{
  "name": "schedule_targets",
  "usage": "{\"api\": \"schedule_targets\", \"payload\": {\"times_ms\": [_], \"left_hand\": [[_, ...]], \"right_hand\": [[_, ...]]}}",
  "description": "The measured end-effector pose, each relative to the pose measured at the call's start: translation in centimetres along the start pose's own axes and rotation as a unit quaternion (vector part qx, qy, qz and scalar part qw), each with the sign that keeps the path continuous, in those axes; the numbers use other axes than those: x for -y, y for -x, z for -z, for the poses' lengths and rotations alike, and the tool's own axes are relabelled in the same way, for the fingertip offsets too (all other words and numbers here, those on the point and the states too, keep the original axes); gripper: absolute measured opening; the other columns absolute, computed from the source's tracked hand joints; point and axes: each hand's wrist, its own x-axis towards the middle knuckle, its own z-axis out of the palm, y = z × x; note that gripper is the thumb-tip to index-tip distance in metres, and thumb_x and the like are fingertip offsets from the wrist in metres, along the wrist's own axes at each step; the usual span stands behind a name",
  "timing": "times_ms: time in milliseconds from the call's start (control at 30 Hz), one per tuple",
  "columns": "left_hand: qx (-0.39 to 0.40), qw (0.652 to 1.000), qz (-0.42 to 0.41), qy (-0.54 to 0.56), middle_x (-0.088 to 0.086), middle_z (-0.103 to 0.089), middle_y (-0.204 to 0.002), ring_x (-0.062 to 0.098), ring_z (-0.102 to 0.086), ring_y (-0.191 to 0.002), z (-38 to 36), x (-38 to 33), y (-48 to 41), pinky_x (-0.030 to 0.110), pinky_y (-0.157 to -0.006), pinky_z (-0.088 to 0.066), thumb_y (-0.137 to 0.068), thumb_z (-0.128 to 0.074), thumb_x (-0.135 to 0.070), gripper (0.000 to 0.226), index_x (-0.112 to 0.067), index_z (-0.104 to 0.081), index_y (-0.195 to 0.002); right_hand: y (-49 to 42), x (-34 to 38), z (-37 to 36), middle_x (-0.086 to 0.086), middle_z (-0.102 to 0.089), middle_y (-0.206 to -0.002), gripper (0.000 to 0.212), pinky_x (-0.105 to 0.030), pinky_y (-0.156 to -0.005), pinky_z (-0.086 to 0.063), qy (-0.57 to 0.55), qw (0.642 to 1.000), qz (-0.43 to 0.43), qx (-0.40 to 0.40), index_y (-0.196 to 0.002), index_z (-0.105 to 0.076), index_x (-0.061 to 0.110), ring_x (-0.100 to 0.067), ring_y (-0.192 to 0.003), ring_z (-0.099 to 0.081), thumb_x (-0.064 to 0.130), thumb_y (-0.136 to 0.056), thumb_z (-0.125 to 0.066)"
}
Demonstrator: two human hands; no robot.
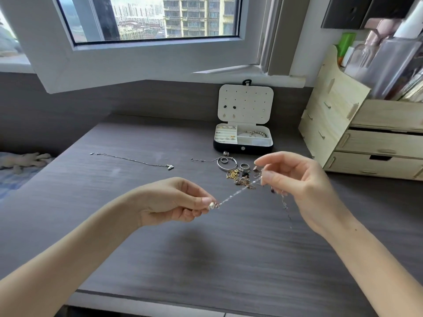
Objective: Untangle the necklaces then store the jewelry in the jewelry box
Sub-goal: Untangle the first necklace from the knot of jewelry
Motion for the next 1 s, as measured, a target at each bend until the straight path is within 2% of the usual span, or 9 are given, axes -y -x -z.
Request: {"api": "schedule_targets", "payload": {"times_ms": [167, 300, 400, 467, 567, 667, 800, 900, 1000], "left_hand": [[-0.078, 0.994, -0.061, 0.05, 0.004, -0.058, -0.066, 0.009, -0.048, -0.056, 1.1, -0.1, -0.1, 0.015, -0.048, -0.041, -0.067, -0.068, -0.011, 0.008, -0.007, -0.07, -0.073], [-0.07, 0.985, -0.081, 0.138, 0.002, -0.052, -0.067, 0.01, -0.045, -0.056, 2.9, -0.9, 0.3, 0.017, -0.049, -0.04, -0.074, -0.061, -0.002, 0.007, -0.006, -0.06, -0.08], [-0.134, 0.965, -0.1, 0.202, 0.001, -0.051, -0.064, 0.009, -0.045, -0.053, 5.5, -1.4, 0.5, 0.015, -0.049, -0.041, -0.081, -0.051, -0.003, 0.012, -0.006, -0.062, -0.078], [-0.234, 0.955, -0.104, 0.152, 0.001, -0.053, -0.062, 0.008, -0.045, -0.053, 7.8, -1.0, 0.5, 0.013, -0.047, -0.041, -0.088, -0.049, 0.0, 0.029, -0.007, -0.07, -0.07], [-0.343, 0.936, -0.078, -0.002, 0.004, -0.055, -0.067, 0.01, -0.044, -0.057, 11.1, 0.5, 0.8, 0.012, -0.047, -0.042, -0.089, -0.054, 0.002, 0.021, -0.007, -0.069, -0.078], [-0.413, 0.903, -0.062, -0.105, 0.005, -0.056, -0.069, 0.014, -0.042, -0.059, 14.1, 1.7, 0.8, 0.017, -0.052, -0.038, -0.087, -0.056, 0.004, 0.02, -0.009, -0.067, -0.078], [-0.51, 0.847, -0.063, -0.136, 0.004, -0.056, -0.07, 0.017, -0.045, -0.061, 18.1, 2.6, 1.0, 0.019, -0.053, -0.036, -0.086, -0.05, 0.005, 0.021, -0.008, -0.066, -0.085], [-0.574, 0.804, -0.049, -0.15, 0.003, -0.059, -0.076, 0.021, -0.05, -0.078, 20.9, 3.1, 1.0, 0.027, -0.071, -0.039, -0.081, -0.055, 0.002, 0.018, -0.011, -0.066, -0.087], [-0.616, 0.761, -0.007, -0.203, 0.003, -0.06, -0.087, 0.02, -0.05, -0.086, 22.3, 3.6, 1.1, 0.026, -0.073, -0.036, -0.081, -0.055, -0.002, 0.016, -0.011, -0.065, -0.089]], "right_hand": [[0.2, -0.3, 0.3, 0.002, -0.058, -0.062, 0.012, -0.016, -0.055, -0.038, 0.095, 0.995, -0.013, 0.034, -0.087, -0.071, 0.015, -0.006, -0.057, -0.051, 0.004, -0.085, -0.065], [0.3, -2.2, 0.4, 0.014, -0.059, -0.061, 0.004, -0.023, -0.06, -0.039, 0.325, 0.936, -0.044, 0.125, -0.081, -0.071, 0.03, -0.002, -0.055, -0.048, 0.029, -0.083, -0.067], [0.0, -3.3, 0.3, 0.017, -0.061, -0.059, 0.014, -0.026, -0.062, -0.043, 0.374, 0.919, -0.048, 0.117, -0.076, -0.068, 0.032, -0.002, -0.054, -0.052, 0.036, -0.087, -0.061], [-0.5, -3.5, -0.3, 0.008, -0.059, -0.053, 0.018, -0.025, -0.059, -0.041, 0.374, 0.919, -0.051, 0.115, -0.076, -0.067, 0.031, -0.003, -0.048, -0.047, 0.036, -0.09, -0.058], [-1.6, -4.0, -2.5, 0.002, -0.06, -0.055, 0.019, -0.021, -0.059, -0.037, 0.384, 0.914, -0.039, 0.128, -0.085, -0.069, 0.026, -0.002, -0.049, -0.047, 0.031, -0.094, -0.053], [-3.3, -4.9, -5.9, 0.01, -0.064, -0.071, 0.023, -0.026, -0.077, -0.042, 0.422, 0.898, 0.007, 0.128, -0.105, -0.069, 0.018, -0.005, -0.072, -0.055, 0.023, -0.097, -0.048], [-6.1, -6.3, -10.9, -0.002, -0.068, -0.109, 0.023, -0.03, -0.082, -0.041, 0.452, 0.883, 0.048, 0.119, -0.111, -0.062, 0.018, -0.024, -0.105, -0.058, 0.022, -0.097, -0.045], [-8.2, -6.8, -14.2, -0.007, -0.065, -0.111, 0.021, -0.034, -0.079, -0.041, 0.505, 0.854, 0.058, 0.108, -0.109, -0.057, 0.015, -0.031, -0.103, -0.057, 0.026, -0.098, -0.042], [-9.9, -7.4, -16.4, -0.007, -0.066, -0.109, 0.023, -0.032, -0.075, -0.041, 0.55, 0.827, 0.08, 0.085, -0.108, -0.057, 0.016, -0.031, -0.101, -0.059, 0.03, -0.098, -0.041]]}}
